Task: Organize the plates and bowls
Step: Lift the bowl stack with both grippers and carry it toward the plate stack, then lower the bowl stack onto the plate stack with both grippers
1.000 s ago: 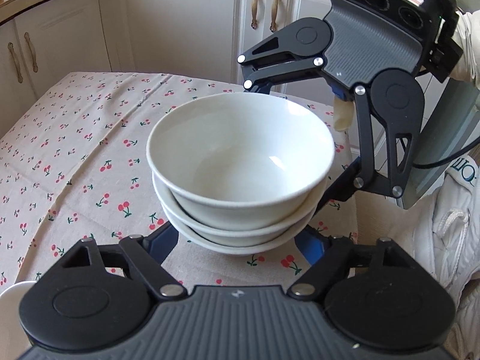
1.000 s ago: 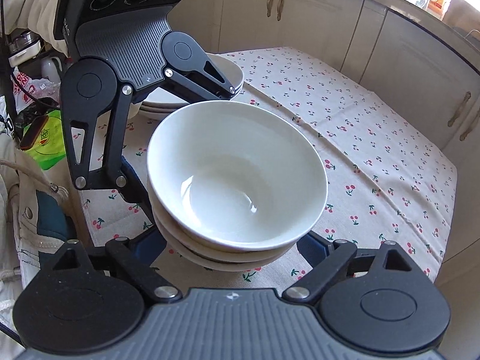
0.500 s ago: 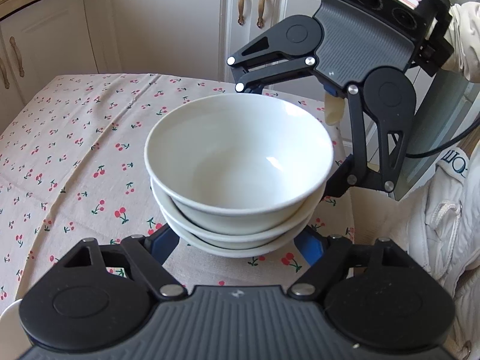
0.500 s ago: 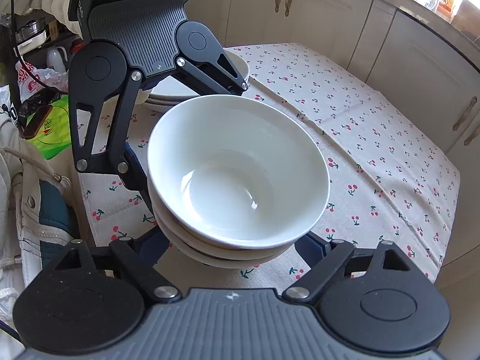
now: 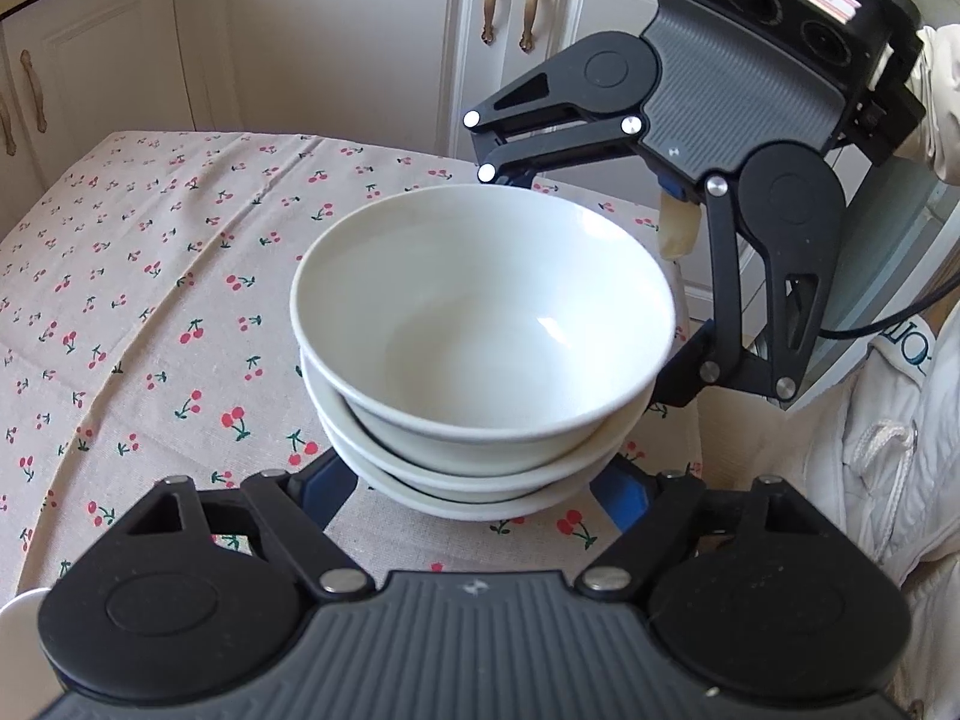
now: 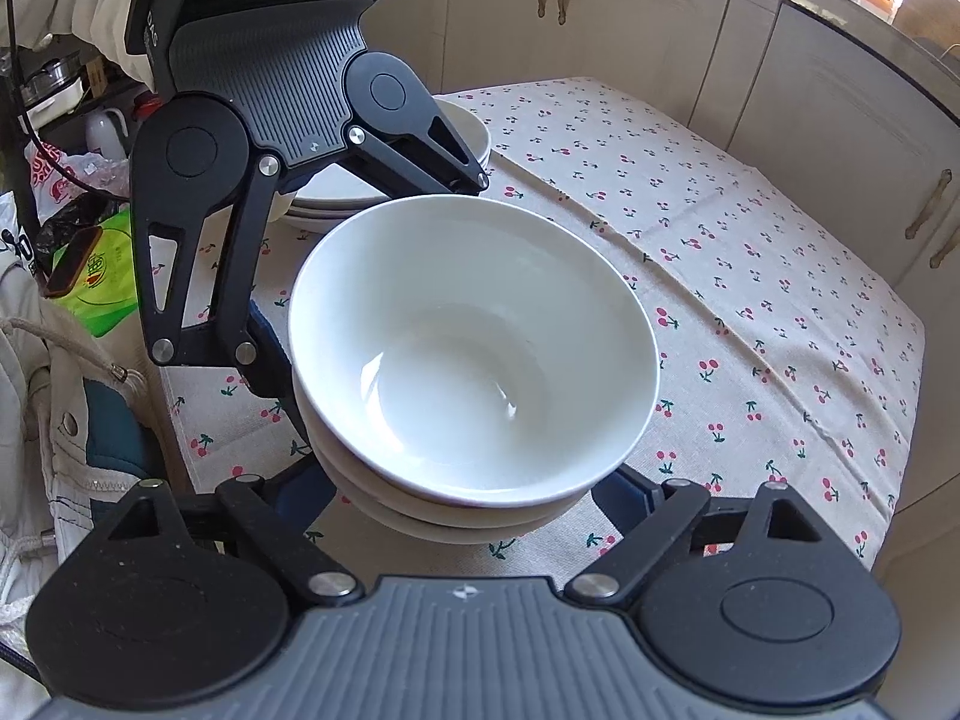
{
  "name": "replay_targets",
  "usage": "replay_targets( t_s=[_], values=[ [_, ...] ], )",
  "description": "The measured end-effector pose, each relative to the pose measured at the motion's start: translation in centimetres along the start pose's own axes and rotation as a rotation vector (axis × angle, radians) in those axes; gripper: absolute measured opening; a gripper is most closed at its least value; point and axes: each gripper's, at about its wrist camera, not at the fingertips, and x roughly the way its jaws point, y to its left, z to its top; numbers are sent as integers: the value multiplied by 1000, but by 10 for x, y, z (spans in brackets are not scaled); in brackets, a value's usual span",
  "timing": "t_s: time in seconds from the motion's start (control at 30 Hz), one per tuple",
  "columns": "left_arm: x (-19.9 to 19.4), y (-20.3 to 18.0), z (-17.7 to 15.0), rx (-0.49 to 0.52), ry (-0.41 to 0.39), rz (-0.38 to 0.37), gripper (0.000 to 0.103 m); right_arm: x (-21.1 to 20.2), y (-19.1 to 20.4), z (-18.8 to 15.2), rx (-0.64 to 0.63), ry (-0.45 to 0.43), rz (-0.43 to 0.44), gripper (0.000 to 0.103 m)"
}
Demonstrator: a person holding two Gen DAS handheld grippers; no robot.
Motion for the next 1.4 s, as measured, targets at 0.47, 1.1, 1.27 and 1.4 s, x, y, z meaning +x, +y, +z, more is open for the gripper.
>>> replay_targets(
  t_s=[0.47, 1.1, 1.27, 1.4],
  values=[
    [-24, -8, -1, 11, -40, 44, 83, -15, 8, 15, -43, -16, -33, 93],
    [-139, 23, -82, -166, -65, 376, 83, 40, 48, 160, -363, -116, 48, 93],
    [-135, 35, -100, -215, -49, 368, 83, 71, 51, 174, -376, -76, 95, 93],
    [-130, 44, -105, -229, -49, 354, 83, 83, 51, 177, -370, -51, 105, 93]
  ],
)
